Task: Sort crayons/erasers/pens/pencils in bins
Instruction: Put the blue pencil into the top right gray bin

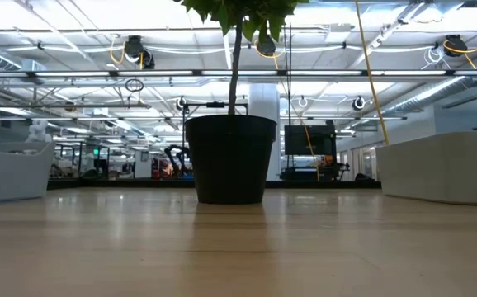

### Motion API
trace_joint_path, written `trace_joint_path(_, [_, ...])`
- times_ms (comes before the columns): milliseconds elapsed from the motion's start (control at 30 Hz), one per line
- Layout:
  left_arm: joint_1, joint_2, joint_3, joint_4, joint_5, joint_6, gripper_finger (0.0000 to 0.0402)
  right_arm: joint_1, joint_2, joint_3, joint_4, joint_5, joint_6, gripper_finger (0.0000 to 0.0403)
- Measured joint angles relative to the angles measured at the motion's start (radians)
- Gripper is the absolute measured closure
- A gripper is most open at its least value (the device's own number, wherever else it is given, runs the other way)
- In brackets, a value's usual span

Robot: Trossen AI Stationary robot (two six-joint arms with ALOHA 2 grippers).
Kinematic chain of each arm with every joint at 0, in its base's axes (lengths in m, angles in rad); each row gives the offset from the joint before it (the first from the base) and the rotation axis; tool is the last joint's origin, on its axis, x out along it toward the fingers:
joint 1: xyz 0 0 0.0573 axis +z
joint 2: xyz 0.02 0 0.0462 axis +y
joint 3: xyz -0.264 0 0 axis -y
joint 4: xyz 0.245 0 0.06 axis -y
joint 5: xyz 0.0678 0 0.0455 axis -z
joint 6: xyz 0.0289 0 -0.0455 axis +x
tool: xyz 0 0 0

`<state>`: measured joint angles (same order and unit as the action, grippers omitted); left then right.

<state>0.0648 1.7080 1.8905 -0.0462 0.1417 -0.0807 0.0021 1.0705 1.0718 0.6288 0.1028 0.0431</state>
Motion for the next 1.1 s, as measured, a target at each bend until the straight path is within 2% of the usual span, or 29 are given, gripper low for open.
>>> trace_joint_path(267, [-0.015,0.03,0.001,0.019,-0.011,-0.011,0.0378,0.0,0.01,0.0,0.003,-0.03,0.042,0.0269])
trace_joint_path(400, [-0.015,0.03,0.001,0.027,-0.011,-0.011,0.0378,0.0,0.011,0.0,0.004,-0.06,0.05,0.0318])
trace_joint_path(533, [-0.015,0.03,0.001,0.042,-0.014,-0.011,0.0378,0.0,0.011,0.0,0.01,-0.066,0.046,0.0382])
trace_joint_path(667, [-0.015,0.028,0.002,0.019,-0.04,-0.004,0.0372,0.0,0.011,0.0,0.003,-0.063,0.049,0.0386])
trace_joint_path(767, [-0.015,0.026,0.002,-0.006,-0.051,0.02,0.0342,0.0,0.011,0.0,-0.005,-0.063,0.05,0.0389])
trace_joint_path(867, [-0.015,0.014,0.002,-0.043,-0.057,0.046,0.0291,0.0,0.011,0.0,-0.02,-0.062,0.049,0.0389])
trace_joint_path(933, [-0.013,-0.021,0.002,-0.129,-0.066,0.056,0.0256,0.0,-0.005,0.001,-0.064,-0.05,0.049,0.0389])
trace_joint_path(1000, [-0.004,-0.071,0.002,-0.233,-0.065,0.073,0.0229,0.0,-0.028,0.039,-0.177,-0.022,0.032,0.0389])
trace_joint_path(1100, [0.005,-0.161,0.002,-0.384,-0.067,0.105,0.0202,0.0,-0.061,0.153,-0.447,0.052,-0.021,0.0389])
